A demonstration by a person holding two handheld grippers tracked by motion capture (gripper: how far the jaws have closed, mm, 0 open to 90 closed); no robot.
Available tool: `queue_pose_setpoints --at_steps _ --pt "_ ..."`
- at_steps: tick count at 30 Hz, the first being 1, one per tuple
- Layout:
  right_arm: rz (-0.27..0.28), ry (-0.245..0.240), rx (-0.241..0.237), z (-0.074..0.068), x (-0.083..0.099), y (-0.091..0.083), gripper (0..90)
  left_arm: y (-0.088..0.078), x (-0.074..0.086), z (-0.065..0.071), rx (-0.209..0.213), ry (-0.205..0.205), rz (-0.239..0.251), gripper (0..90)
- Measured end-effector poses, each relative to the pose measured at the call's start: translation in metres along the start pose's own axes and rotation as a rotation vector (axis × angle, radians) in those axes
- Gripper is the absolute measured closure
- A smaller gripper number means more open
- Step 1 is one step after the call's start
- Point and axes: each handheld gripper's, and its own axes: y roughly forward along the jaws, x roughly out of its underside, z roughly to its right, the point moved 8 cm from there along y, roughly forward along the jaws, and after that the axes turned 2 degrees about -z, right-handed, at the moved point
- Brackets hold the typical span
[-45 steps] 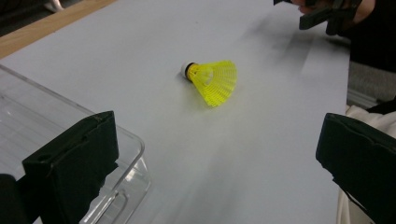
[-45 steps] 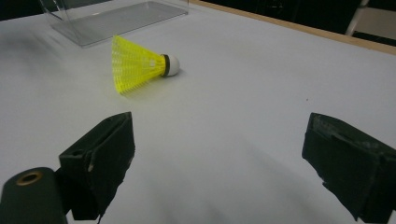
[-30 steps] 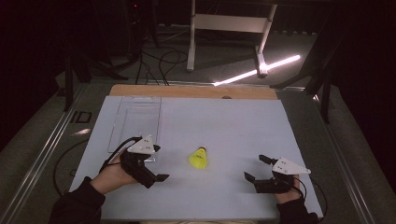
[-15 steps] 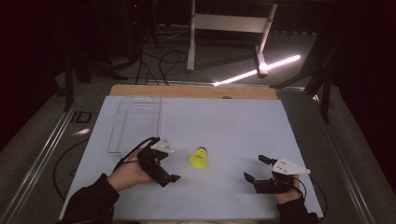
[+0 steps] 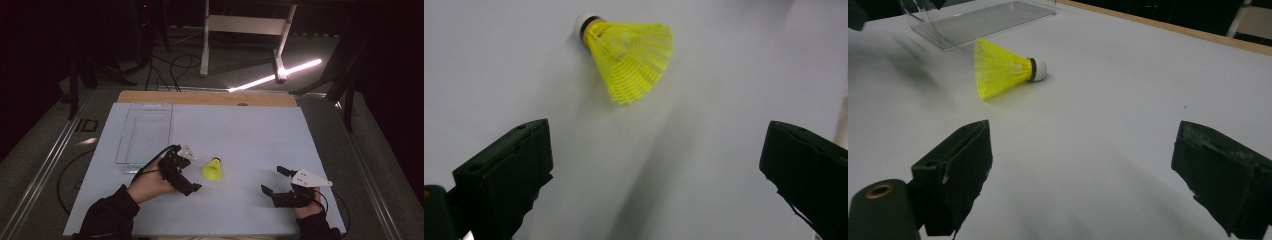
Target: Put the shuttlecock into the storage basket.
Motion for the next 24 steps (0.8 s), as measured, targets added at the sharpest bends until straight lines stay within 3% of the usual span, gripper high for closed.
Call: queue_pose_setpoints --at_steps 16,20,21,24 --pt "-0.001 0.002 -0.002 0.0 0.0 0.0 9.4 0.025 -0.013 -0.003 -0.011 -0.04 -0.027 8.1" --pt "0.0 0.003 -0.002 0.0 0.0 0.0 9.4 0.032 -0.013 -0.004 -0.02 -0.061 -0.049 12.2" --pt "0.0 0.003 -0.003 0.0 0.0 0.0 9.4 0.035 -0.013 -0.004 -0.001 -0.076 -0.059 13.3" --pt "-0.001 0.003 -0.003 0.0 0.0 0.0 9.4 0.038 -0.013 -0.005 -0.017 -0.078 -0.077 15.1"
